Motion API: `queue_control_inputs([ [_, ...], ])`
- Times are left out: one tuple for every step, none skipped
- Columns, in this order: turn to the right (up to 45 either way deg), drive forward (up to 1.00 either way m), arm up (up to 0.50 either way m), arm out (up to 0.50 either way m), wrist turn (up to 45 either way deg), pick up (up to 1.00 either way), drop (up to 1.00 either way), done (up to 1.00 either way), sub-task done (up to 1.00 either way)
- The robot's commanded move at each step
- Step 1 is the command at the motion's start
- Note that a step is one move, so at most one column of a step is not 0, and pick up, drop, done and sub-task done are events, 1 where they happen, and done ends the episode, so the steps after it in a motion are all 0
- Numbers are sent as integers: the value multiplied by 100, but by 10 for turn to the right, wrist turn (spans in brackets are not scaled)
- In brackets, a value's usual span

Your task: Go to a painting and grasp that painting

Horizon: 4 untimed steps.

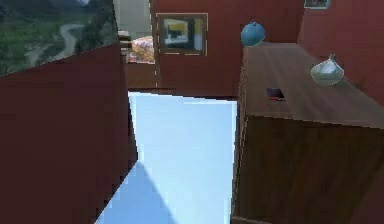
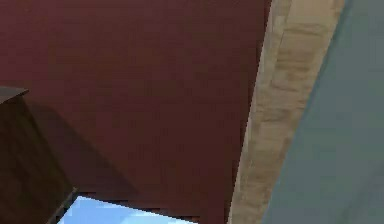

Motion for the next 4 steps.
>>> queue_control_inputs([
  [0, 100, 0, 0, 0, 0, 0, 0, 0],
  [-60, 0, 0, 0, 0, 0, 0, 0, 0],
  [0, 70, 0, 0, 0, 0, 0, 0, 0],
  [-270, 0, 0, 0, 0, 0, 0, 0, 0],
])
